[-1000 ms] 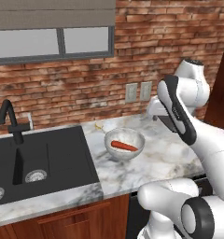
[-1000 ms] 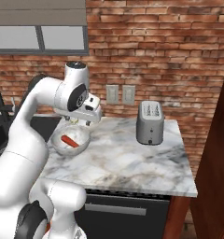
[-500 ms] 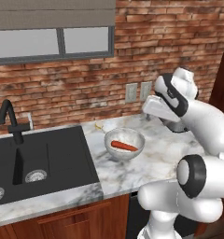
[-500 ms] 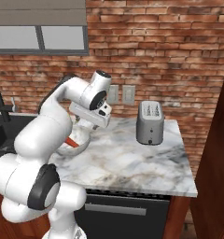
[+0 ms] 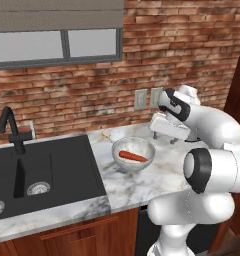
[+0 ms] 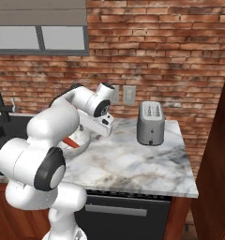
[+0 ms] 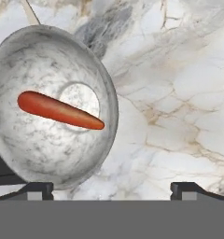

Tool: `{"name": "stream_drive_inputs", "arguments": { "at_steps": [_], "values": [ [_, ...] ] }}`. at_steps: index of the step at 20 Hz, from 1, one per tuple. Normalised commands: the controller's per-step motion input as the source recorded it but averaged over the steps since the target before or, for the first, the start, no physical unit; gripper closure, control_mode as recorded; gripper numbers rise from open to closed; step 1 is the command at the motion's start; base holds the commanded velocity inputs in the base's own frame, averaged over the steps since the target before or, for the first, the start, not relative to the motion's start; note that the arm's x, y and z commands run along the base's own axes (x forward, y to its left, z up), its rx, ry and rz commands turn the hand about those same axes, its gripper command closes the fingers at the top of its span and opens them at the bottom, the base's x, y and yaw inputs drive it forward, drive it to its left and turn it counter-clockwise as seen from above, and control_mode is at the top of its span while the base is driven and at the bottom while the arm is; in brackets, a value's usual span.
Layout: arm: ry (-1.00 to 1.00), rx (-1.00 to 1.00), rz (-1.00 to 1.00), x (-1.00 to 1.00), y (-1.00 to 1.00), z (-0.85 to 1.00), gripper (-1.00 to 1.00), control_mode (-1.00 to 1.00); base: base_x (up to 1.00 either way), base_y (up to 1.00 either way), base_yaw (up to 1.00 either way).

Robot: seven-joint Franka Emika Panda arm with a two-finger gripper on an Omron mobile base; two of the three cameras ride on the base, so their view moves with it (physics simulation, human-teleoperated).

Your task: Move the glass cup from next to the sink to the open cabinet. Then, move the bowl with the carrot to the fridge to clear the area for faucet cleaning.

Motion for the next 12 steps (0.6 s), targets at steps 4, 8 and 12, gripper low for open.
{"name": "stream_drive_inputs", "arguments": {
  "at_steps": [4, 8, 12],
  "values": [
    [-0.01, 0.00, 0.00, 0.23, 0.25, -0.42, -1.00, -1.00, 0.00, 0.00, 0.00],
    [-0.01, -0.02, 0.00, 0.32, 0.20, -0.32, -1.00, -1.00, 0.00, 0.00, 0.00],
    [0.00, -0.04, 0.00, 0.23, 0.07, -0.41, -1.00, -1.00, 0.00, 0.00, 0.00]
  ]
}}
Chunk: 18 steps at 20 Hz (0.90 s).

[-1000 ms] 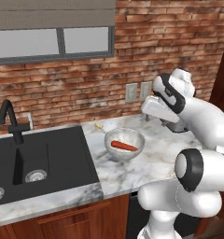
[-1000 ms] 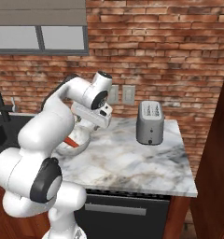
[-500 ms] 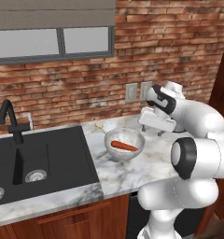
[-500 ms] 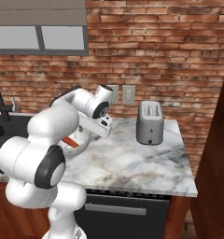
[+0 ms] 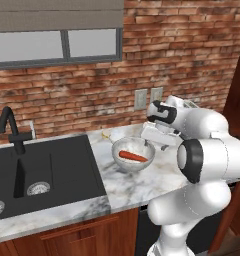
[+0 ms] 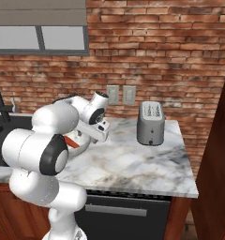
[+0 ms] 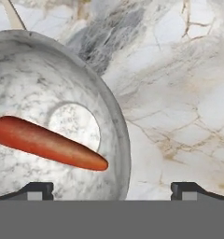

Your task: Move the glass cup from next to the sink to the open cabinet. Then, move the bowl with the carrot to the fridge to clear the area for faucet cleaning.

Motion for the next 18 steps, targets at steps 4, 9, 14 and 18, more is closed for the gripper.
{"name": "stream_drive_inputs", "arguments": {
  "at_steps": [4, 9, 14, 18],
  "values": [
    [-0.02, -0.02, 0.00, 0.12, 0.00, -0.41, -1.00, -1.00, 0.00, 0.00, 0.00],
    [-0.03, 0.00, 0.00, 0.13, 0.00, -0.35, -1.00, -1.00, 0.00, 0.00, 0.00],
    [-0.02, 0.00, 0.00, 0.10, 0.02, -0.34, -1.00, -1.00, 0.00, 0.00, 0.00],
    [0.01, 0.00, 0.00, 0.04, 0.00, -0.07, 1.00, -1.00, 0.00, 0.00, 0.00]
  ]
}}
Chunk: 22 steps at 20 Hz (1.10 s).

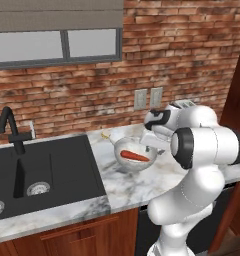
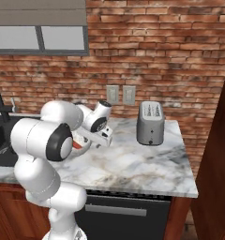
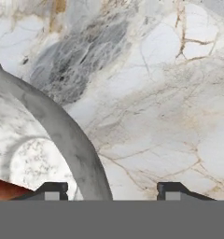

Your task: Move the glass cup from next to the sink to the open cabinet. Then, move the bowl with the carrot to the fridge to clear the area for faucet cleaning.

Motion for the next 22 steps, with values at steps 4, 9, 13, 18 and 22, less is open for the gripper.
{"name": "stream_drive_inputs", "arguments": {
  "at_steps": [4, 9, 13, 18, 22],
  "values": [
    [0.00, 0.00, 0.00, 0.00, 0.00, 0.00, 1.00, -1.00, 0.00, 0.00, 0.00],
    [-0.01, 0.00, 0.00, -0.06, 0.00, 0.00, 1.00, -1.00, 0.00, 0.00, 0.00],
    [-0.17, 0.00, -0.02, -0.32, 0.00, 0.61, 1.00, -1.00, 0.00, 0.00, 0.00],
    [-0.27, 0.02, -0.01, -0.60, 0.00, 1.00, 1.00, -1.00, 0.00, 0.00, 0.00],
    [-0.19, 0.01, 0.09, -0.89, 0.01, 0.87, 1.00, -1.00, 0.00, 0.00, 0.00]
  ]
}}
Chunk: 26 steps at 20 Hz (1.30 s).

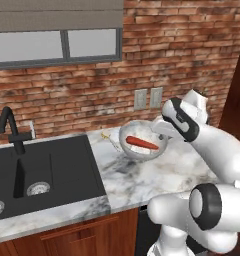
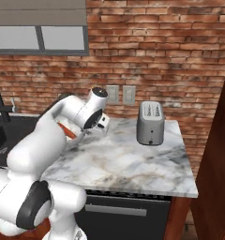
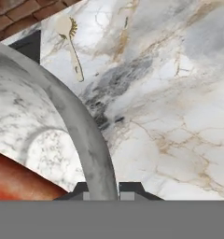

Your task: Move the glass cup from next to the sink to the open cabinet. Then, move the bowl with the carrot to the fridge to clear the area for faucet cleaning.

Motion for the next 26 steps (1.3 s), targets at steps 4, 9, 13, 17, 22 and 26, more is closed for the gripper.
{"name": "stream_drive_inputs", "arguments": {
  "at_steps": [4, 9, 13, 17, 22, 26],
  "values": [
    [0.00, 0.00, 0.00, 0.00, 0.00, 0.00, 1.00, 1.00, -0.50, 0.13, 0.73],
    [0.00, 0.00, 0.00, 0.00, 0.00, 0.00, 1.00, 1.00, 0.00, 0.04, 0.98],
    [0.00, 0.00, 0.00, 0.00, 0.00, 0.00, 1.00, 1.00, 0.00, 0.03, 0.99],
    [0.00, 0.00, 0.00, 0.00, 0.00, 0.00, 1.00, 1.00, 0.00, 0.04, 0.99],
    [0.00, 0.00, 0.00, 0.00, 0.00, 0.00, 1.00, 1.00, 0.00, 0.10, 0.97],
    [0.00, 0.00, 0.00, 0.00, 0.00, 0.00, 1.00, 1.00, 0.06, 0.35, 0.85]
  ]
}}
